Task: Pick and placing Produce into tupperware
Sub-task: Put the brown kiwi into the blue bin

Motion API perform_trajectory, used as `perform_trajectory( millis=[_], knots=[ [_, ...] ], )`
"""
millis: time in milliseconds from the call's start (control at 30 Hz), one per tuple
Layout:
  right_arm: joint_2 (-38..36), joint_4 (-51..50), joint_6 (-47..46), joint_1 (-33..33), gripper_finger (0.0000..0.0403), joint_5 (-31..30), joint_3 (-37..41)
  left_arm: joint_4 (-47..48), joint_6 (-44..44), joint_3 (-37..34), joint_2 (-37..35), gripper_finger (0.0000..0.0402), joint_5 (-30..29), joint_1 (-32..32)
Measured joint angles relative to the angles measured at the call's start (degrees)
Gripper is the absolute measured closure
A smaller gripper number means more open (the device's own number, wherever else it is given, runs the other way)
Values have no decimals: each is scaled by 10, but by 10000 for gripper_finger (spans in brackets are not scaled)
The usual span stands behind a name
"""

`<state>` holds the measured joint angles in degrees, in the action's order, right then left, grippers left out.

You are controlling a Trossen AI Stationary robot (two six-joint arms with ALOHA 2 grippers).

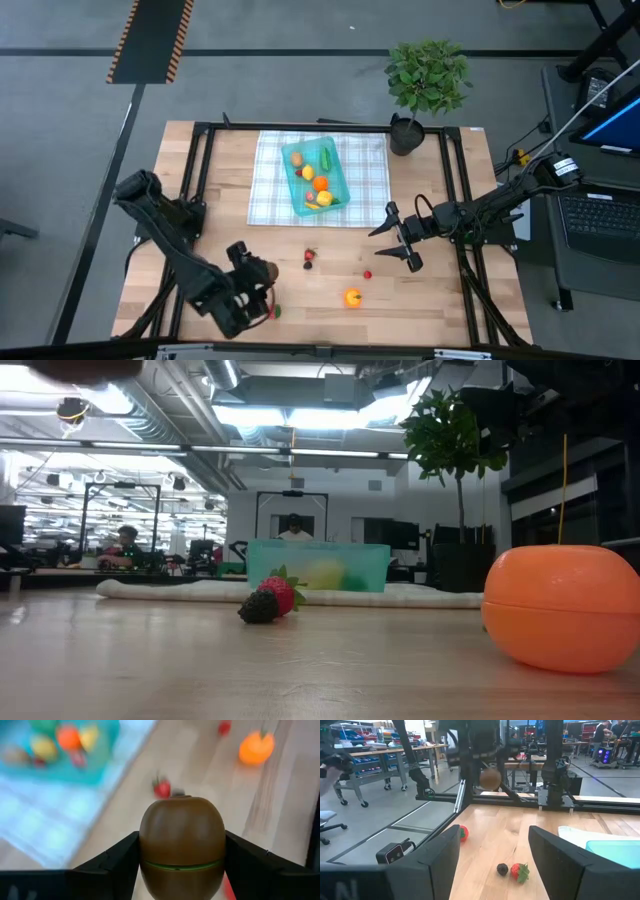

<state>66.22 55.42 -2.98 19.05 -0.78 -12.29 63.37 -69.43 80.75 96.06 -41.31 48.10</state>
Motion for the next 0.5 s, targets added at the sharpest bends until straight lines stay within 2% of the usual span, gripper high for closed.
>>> perform_trajectory(
  millis=[200,300,500],
  knots=[
    [0,0,1,0,166,0,0,-27,12,-20,-4,165,-138,39],
    [0,0,1,0,166,0,0,-73,8,-59,-4,165,-152,48],
    [0,0,1,0,166,0,0,-230,12,-151,-4,165,-192,53]
  ],
)
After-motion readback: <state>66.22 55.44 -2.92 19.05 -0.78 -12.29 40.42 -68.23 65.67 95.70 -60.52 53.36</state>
